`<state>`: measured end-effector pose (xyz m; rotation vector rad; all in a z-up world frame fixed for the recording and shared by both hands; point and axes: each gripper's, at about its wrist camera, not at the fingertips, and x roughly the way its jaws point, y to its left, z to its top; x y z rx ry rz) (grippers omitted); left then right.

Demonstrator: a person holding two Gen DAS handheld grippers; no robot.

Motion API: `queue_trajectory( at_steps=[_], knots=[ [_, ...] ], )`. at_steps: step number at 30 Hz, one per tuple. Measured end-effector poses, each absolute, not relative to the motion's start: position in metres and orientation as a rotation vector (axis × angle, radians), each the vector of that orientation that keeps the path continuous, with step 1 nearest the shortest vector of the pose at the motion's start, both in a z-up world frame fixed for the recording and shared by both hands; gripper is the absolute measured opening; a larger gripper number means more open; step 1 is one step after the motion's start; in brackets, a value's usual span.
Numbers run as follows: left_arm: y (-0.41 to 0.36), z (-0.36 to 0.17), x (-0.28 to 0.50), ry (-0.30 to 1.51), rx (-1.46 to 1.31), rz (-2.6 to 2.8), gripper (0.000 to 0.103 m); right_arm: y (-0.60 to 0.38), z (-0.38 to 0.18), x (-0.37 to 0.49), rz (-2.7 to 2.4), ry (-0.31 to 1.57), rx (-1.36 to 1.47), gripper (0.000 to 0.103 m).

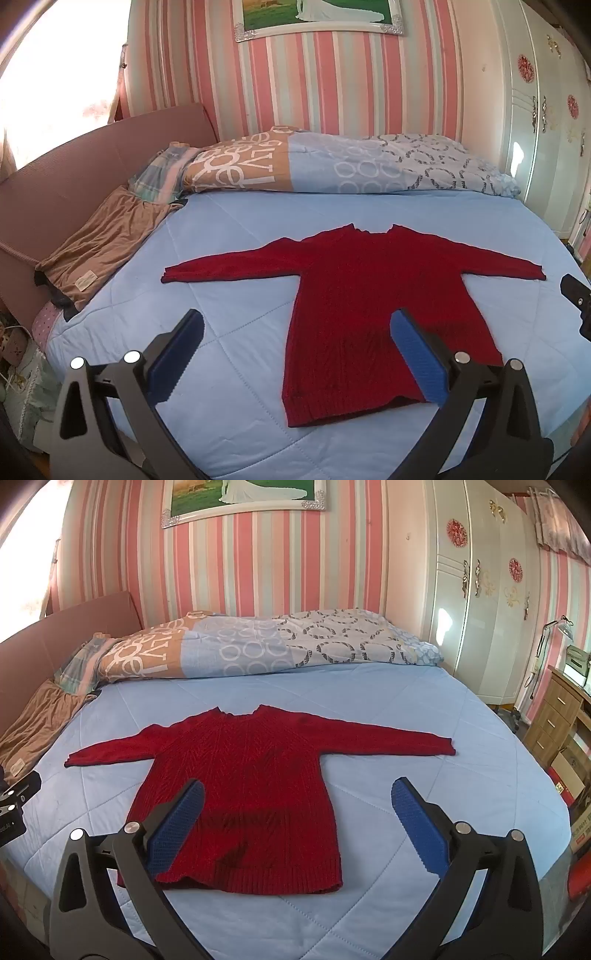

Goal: Fold small clothes

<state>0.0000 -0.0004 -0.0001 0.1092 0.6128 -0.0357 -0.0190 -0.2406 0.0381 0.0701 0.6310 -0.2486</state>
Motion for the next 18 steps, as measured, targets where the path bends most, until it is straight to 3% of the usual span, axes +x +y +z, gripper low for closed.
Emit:
queue_trajectory(
  at_steps=[18],
  knots=[
    [-0.005,-0.003,0.003,0.618,0.099,-0.061,0.101,-0.241,0.039,-0.019,-0.25,0.629,0.07,0.1]
  ],
)
